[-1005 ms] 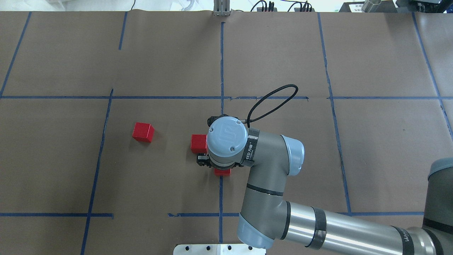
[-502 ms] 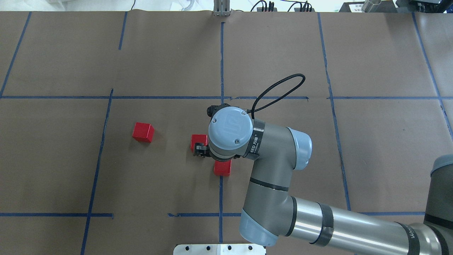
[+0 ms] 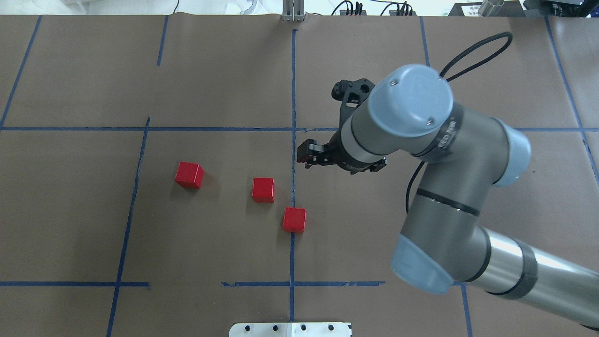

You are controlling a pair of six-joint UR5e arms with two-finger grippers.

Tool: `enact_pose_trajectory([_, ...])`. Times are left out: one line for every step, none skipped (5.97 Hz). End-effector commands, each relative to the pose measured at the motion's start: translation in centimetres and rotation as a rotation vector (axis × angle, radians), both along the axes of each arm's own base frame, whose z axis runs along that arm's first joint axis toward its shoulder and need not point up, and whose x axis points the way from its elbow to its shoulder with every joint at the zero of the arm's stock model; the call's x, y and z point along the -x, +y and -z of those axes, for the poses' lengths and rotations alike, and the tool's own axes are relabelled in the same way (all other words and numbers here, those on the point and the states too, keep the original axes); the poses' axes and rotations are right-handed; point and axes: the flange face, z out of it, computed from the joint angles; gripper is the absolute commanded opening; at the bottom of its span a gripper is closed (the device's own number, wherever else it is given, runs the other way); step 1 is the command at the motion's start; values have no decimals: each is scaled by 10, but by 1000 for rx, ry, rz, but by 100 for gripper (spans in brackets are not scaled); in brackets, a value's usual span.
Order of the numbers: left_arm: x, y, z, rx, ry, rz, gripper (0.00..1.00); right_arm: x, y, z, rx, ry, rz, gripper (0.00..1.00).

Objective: Form red blocks into L shape at center
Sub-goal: 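Raise the right gripper away while the left arm reaches toward the cubes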

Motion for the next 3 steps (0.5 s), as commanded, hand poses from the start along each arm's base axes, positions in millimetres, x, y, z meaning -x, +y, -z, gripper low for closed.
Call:
enact_pose_trajectory([-100,-18,102,-34,50,-75,100,-69,-30,-35,-7,-2,38,100])
enact_pose_trajectory([-147,-16,146,7,73,-78,100,-99,-43,-65,-21,12,80,100])
enact_pose_trajectory([-211,-16,203,-13,39,-47,100,-124,-50,-89,-32,22,106,100])
